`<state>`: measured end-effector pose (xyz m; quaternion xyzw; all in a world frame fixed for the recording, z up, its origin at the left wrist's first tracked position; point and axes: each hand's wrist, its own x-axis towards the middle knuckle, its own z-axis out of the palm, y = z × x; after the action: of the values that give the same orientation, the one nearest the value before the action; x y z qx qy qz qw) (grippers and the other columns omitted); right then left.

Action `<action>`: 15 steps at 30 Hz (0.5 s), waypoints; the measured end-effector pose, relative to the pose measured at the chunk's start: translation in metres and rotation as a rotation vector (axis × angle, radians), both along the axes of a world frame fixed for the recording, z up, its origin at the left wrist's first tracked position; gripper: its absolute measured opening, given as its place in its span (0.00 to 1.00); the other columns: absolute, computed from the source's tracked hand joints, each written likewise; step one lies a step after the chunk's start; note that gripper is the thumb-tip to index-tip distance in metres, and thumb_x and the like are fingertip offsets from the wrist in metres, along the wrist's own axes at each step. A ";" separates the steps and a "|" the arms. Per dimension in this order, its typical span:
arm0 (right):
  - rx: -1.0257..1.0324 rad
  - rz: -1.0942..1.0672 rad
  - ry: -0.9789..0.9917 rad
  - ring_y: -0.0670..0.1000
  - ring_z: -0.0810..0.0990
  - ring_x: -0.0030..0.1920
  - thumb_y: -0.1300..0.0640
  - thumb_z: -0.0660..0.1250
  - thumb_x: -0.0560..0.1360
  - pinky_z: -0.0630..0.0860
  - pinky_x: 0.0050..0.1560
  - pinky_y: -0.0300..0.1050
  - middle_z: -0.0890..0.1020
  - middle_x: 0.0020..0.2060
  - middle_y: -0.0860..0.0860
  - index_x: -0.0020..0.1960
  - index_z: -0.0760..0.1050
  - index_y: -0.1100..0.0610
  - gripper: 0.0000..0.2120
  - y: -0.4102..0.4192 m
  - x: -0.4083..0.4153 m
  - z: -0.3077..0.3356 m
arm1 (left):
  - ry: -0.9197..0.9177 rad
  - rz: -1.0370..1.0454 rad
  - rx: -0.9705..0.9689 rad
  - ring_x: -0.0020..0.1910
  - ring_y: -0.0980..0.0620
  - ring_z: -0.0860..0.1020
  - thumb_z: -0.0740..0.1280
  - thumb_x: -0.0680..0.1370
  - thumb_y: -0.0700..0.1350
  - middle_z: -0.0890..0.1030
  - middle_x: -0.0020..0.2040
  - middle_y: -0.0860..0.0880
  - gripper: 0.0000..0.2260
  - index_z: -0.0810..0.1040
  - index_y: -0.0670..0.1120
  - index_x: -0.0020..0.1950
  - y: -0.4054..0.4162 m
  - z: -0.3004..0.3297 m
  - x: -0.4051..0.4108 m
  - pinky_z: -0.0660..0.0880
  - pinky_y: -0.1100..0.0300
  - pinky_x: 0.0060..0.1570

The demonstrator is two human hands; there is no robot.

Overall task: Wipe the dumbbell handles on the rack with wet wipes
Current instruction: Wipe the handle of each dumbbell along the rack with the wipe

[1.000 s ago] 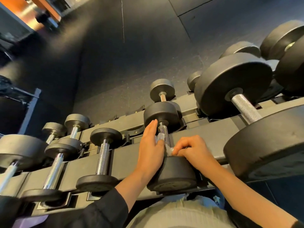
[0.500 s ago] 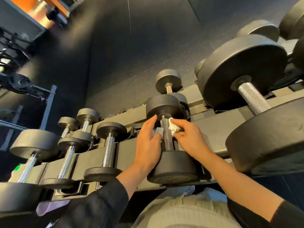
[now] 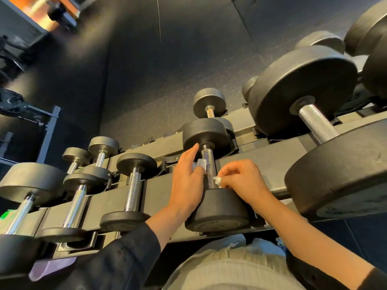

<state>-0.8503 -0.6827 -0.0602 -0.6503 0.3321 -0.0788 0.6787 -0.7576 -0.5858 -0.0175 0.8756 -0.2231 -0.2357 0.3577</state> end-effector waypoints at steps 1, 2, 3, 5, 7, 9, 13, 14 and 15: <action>-0.004 -0.041 -0.032 0.42 0.78 0.32 0.67 0.69 0.66 0.76 0.39 0.42 0.81 0.28 0.47 0.32 0.81 0.53 0.10 0.001 0.001 0.003 | -0.005 -0.004 -0.008 0.66 0.64 0.59 0.59 0.79 0.38 0.65 0.70 0.59 0.25 0.64 0.56 0.74 0.000 -0.001 0.000 0.59 0.55 0.71; -0.031 -0.093 -0.075 0.42 0.79 0.34 0.67 0.70 0.66 0.77 0.40 0.42 0.81 0.30 0.47 0.34 0.81 0.53 0.10 0.002 0.002 0.006 | -0.010 -0.004 -0.018 0.66 0.65 0.60 0.59 0.79 0.38 0.65 0.71 0.58 0.24 0.64 0.55 0.74 0.001 -0.001 0.001 0.58 0.60 0.70; -0.077 -0.137 -0.117 0.43 0.80 0.36 0.66 0.70 0.67 0.78 0.41 0.40 0.82 0.33 0.47 0.37 0.81 0.52 0.09 0.002 0.005 0.008 | -0.013 0.001 -0.038 0.65 0.66 0.61 0.60 0.79 0.38 0.66 0.71 0.56 0.24 0.64 0.54 0.74 0.001 -0.002 0.002 0.59 0.62 0.68; -0.188 -0.164 -0.193 0.41 0.80 0.43 0.64 0.71 0.69 0.77 0.44 0.32 0.82 0.41 0.46 0.46 0.81 0.52 0.09 0.001 0.014 0.015 | -0.003 0.036 -0.107 0.65 0.63 0.64 0.60 0.79 0.39 0.67 0.69 0.56 0.23 0.65 0.54 0.73 0.004 -0.003 0.004 0.64 0.58 0.68; -0.335 -0.138 -0.236 0.41 0.79 0.49 0.63 0.71 0.71 0.76 0.49 0.31 0.82 0.48 0.47 0.51 0.81 0.54 0.09 -0.001 0.027 0.019 | -0.010 0.065 -0.173 0.65 0.61 0.66 0.60 0.79 0.39 0.68 0.68 0.56 0.22 0.66 0.52 0.73 0.008 -0.006 0.008 0.66 0.60 0.67; -0.528 -0.017 -0.169 0.46 0.77 0.55 0.61 0.70 0.72 0.72 0.56 0.36 0.82 0.53 0.49 0.52 0.83 0.55 0.09 -0.002 0.042 0.019 | -0.032 0.074 -0.212 0.64 0.63 0.66 0.60 0.80 0.39 0.69 0.67 0.55 0.21 0.67 0.50 0.72 0.013 -0.010 0.016 0.63 0.72 0.61; -0.804 0.339 0.222 0.53 0.71 0.61 0.61 0.67 0.74 0.67 0.63 0.42 0.78 0.60 0.53 0.59 0.80 0.51 0.15 0.000 0.062 0.019 | 0.000 0.037 -0.177 0.62 0.66 0.63 0.60 0.81 0.39 0.66 0.65 0.59 0.20 0.66 0.51 0.71 0.024 -0.021 0.038 0.58 0.84 0.52; -0.820 0.379 0.294 0.55 0.72 0.60 0.61 0.67 0.74 0.69 0.64 0.44 0.77 0.60 0.53 0.59 0.79 0.50 0.15 0.000 0.065 0.021 | 0.014 0.013 -0.160 0.62 0.67 0.61 0.60 0.81 0.40 0.64 0.65 0.59 0.21 0.64 0.51 0.73 0.028 -0.023 0.043 0.55 0.85 0.53; -0.832 0.414 0.363 0.56 0.73 0.59 0.61 0.67 0.73 0.70 0.64 0.47 0.76 0.60 0.54 0.59 0.79 0.49 0.15 0.001 0.067 0.024 | 0.029 -0.016 -0.149 0.62 0.67 0.59 0.59 0.82 0.40 0.64 0.66 0.59 0.21 0.62 0.51 0.74 0.031 -0.024 0.049 0.53 0.84 0.55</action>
<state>-0.7837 -0.6819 -0.0361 -0.9215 0.2490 0.0461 0.2944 -0.7083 -0.5552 -0.0419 0.8413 -0.2416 -0.2341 0.4231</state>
